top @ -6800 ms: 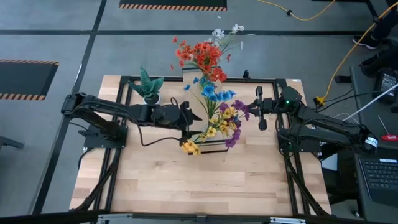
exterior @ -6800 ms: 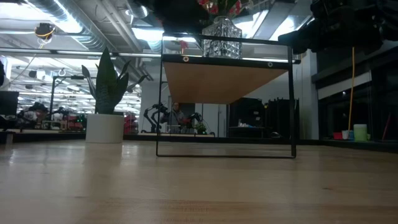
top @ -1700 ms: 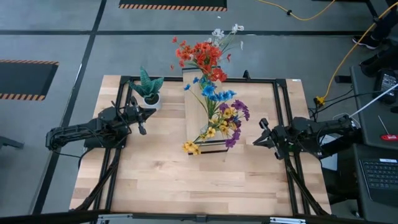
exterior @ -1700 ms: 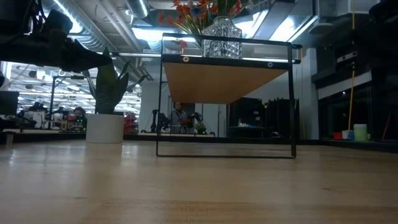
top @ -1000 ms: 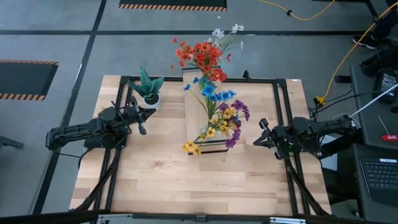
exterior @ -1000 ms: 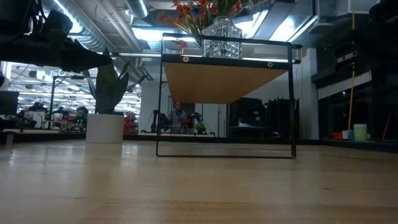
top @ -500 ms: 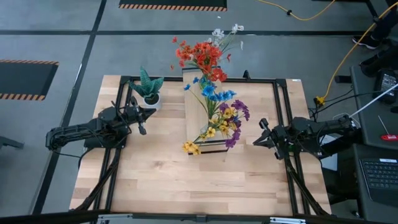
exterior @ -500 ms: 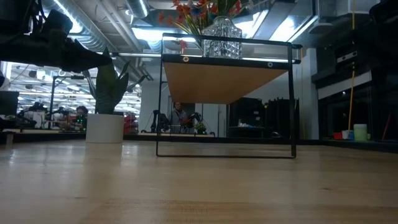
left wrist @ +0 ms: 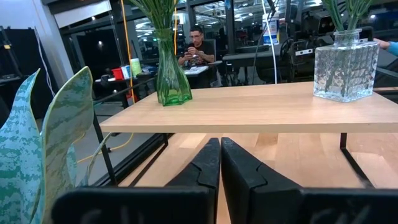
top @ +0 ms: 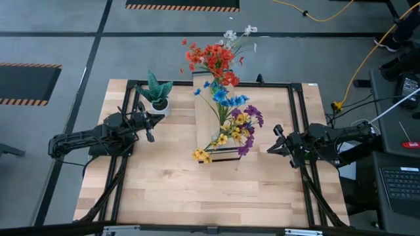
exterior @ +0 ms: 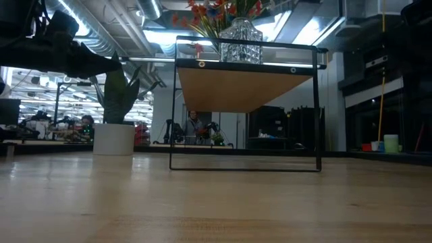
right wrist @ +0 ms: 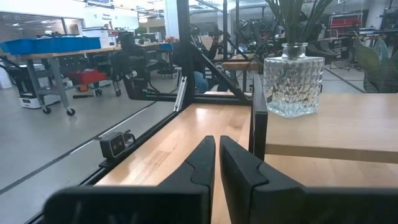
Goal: Pick and place flowers into a vace then onto a shelf
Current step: Return to Home Position
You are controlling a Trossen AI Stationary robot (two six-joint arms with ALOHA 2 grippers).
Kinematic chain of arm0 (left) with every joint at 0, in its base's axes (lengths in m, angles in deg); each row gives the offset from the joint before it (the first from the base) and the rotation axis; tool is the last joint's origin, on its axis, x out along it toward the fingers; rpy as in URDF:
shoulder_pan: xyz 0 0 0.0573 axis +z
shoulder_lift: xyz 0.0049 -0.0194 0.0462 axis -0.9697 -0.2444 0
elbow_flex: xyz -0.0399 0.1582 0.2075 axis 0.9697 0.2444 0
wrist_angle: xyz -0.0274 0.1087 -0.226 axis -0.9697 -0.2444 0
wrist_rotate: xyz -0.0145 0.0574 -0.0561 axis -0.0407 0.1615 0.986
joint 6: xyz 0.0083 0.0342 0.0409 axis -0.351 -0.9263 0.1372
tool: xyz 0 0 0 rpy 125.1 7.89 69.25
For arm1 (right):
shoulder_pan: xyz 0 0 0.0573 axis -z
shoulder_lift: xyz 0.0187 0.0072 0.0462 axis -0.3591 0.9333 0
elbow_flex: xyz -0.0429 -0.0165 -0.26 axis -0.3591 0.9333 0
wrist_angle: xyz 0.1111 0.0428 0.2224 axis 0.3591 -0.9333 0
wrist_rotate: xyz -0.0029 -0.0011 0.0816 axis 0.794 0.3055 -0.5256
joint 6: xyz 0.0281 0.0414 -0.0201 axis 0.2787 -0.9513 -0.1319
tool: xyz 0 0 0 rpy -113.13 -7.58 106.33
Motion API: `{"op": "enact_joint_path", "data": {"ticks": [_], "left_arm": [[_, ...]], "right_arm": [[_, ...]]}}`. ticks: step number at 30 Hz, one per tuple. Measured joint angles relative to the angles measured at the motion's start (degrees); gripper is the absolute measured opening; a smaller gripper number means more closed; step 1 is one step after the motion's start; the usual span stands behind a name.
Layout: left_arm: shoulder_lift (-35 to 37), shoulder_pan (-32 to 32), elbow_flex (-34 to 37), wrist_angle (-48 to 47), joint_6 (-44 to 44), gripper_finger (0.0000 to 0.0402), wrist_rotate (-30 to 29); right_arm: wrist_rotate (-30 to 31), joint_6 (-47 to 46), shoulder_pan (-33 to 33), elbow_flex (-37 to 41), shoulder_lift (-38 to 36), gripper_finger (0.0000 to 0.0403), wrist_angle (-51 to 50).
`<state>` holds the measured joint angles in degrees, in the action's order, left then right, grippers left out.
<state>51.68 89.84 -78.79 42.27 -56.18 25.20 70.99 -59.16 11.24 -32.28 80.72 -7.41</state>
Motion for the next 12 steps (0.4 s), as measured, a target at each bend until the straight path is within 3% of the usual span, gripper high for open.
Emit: {"op": "enact_joint_path", "data": {"ticks": [12], "left_arm": [[0.0, 0.0, 0.0, 0.0, 0.0, 0.0011, 0.0]], "right_arm": [[0.0, 0.0, 0.0, 0.0, 0.0, 0.0028, 0.0]]}}
